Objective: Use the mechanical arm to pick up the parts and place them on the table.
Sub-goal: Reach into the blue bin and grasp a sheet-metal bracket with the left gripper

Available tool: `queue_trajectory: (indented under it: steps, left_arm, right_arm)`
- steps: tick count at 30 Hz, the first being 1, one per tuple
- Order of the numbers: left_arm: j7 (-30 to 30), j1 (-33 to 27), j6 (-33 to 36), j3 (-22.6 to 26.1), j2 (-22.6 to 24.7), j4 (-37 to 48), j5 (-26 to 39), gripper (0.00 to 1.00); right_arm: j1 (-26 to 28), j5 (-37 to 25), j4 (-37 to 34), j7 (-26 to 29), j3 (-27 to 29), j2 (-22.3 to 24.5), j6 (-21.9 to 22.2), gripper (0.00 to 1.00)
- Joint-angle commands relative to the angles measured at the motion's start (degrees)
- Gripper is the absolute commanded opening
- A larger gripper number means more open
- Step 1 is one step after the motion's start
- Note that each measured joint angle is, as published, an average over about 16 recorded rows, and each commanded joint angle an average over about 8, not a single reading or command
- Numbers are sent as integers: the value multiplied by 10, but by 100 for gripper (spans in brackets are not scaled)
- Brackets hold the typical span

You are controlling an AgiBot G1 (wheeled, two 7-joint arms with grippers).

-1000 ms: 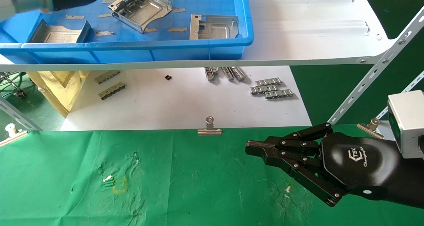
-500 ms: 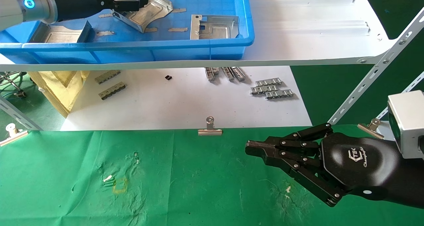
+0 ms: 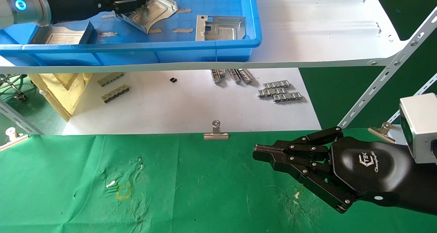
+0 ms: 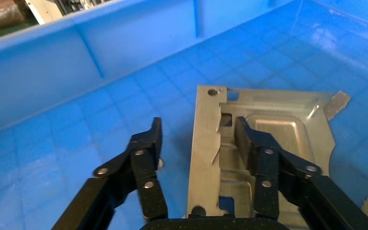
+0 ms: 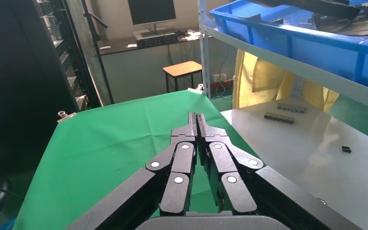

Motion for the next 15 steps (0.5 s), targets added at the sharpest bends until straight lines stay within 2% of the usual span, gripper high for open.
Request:
queue_trajectory:
  steps: [1, 9, 15]
  left_arm:
    - [-1, 1, 0, 0, 0, 1, 0, 0]
    - [4, 3, 9, -3, -4, -2, -4, 0]
    - [19, 6, 46, -19, -17, -15, -28, 0]
  right_arm:
    - [0, 0, 0, 0, 0, 0, 0, 100]
    - [0, 0, 0, 0, 0, 0, 0, 100]
    - [0, 0, 0, 0, 0, 0, 0, 100]
